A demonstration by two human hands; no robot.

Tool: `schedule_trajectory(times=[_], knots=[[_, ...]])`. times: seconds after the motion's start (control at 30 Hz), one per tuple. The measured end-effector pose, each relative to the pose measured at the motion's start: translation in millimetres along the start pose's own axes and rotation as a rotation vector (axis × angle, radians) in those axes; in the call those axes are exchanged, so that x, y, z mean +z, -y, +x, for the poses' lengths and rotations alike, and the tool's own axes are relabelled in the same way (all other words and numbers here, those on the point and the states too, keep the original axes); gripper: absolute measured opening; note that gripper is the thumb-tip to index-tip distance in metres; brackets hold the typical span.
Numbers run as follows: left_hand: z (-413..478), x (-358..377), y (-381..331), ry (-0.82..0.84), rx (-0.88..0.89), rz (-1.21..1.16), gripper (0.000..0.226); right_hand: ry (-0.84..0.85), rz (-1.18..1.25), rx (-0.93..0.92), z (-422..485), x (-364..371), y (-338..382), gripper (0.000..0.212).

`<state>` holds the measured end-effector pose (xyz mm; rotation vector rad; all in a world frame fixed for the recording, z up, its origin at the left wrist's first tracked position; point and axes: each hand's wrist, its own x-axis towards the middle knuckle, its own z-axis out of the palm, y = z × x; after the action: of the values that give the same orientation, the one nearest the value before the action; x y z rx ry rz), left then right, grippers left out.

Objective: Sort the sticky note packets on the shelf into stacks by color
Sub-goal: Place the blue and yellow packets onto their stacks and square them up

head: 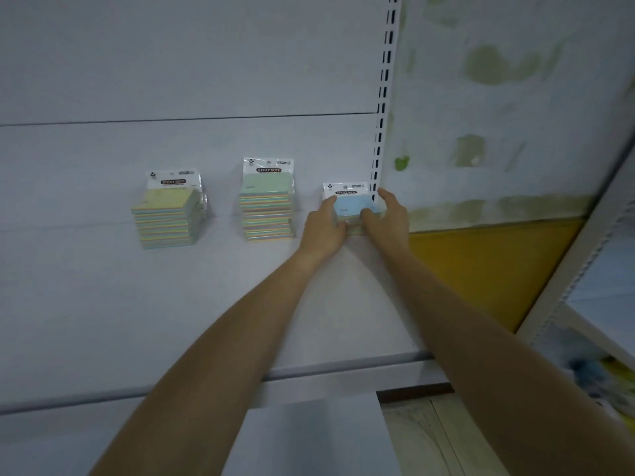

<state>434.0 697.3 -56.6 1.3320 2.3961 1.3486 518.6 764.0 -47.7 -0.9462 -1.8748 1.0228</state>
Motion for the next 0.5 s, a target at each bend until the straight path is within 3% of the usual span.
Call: schedule_trajectory(times=[0.3,0.5], knots=[[9.9,9.7,14.3,-0.085,-0.01,-0.056,0.035,0.095,-0.176,0.001,6.1,5.4,-13.4,0.05],[13.8,9.8,17.2,-0.077,-0.033,-0.052,0.042,0.095,-0.189,0.007,9.5,8.4,-17.2,0.047]])
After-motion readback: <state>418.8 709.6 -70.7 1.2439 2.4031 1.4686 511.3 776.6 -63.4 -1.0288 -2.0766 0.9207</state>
